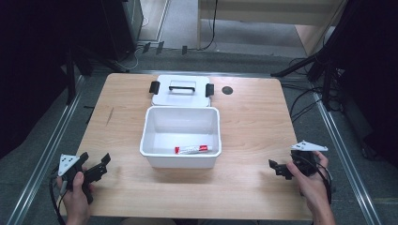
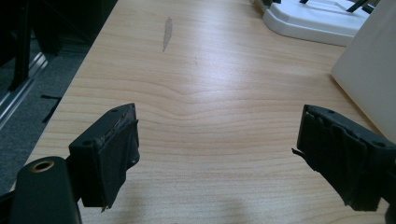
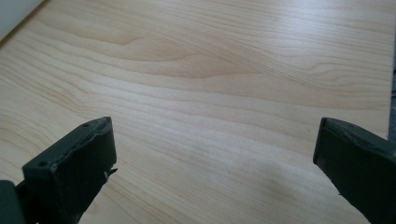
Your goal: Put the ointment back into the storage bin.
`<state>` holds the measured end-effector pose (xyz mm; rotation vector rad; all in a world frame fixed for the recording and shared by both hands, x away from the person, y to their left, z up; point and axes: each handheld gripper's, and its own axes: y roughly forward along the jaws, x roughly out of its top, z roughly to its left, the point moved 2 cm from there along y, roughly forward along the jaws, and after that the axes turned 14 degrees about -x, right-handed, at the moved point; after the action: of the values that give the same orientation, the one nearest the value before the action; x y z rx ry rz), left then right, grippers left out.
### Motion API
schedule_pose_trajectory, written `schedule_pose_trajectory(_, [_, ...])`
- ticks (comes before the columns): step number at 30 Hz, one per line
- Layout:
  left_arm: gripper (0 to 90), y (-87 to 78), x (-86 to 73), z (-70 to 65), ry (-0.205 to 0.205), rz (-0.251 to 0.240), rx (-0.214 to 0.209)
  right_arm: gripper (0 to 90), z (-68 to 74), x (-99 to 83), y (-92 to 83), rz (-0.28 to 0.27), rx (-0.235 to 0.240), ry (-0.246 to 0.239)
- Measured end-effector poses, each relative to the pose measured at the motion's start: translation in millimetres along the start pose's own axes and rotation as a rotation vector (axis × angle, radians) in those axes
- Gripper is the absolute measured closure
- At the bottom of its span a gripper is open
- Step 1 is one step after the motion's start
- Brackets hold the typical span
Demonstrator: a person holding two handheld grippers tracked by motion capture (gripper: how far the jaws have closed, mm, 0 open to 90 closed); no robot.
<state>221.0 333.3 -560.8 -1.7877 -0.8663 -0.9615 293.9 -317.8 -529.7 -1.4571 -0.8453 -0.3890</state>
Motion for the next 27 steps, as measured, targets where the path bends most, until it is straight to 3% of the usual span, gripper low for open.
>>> schedule_pose_trajectory(10, [13.6,0.0,0.0,-0.3,0.002,0.000,0.001,0.0,-8.7,-39.7,-9.0,-0.137,-0.063,0.091])
schedule_pose_trajectory(16, [13.5,0.2,-0.1,-0.4,0.003,0.002,-0.001,0.0,-18.6,-60.4,-19.6,-0.184,-0.087,0.164])
schedule_pose_trajectory(22, [13.5,0.0,-0.2,-0.3,0.000,0.002,0.000,0.0,-23.9,-72.4,-31.7,-0.257,-0.111,0.221])
schedule_pose_trajectory(27, [13.5,0.1,-0.2,-0.5,0.002,0.003,0.001,0.0,-24.8,-73.4,-32.7,-0.265,-0.119,0.242])
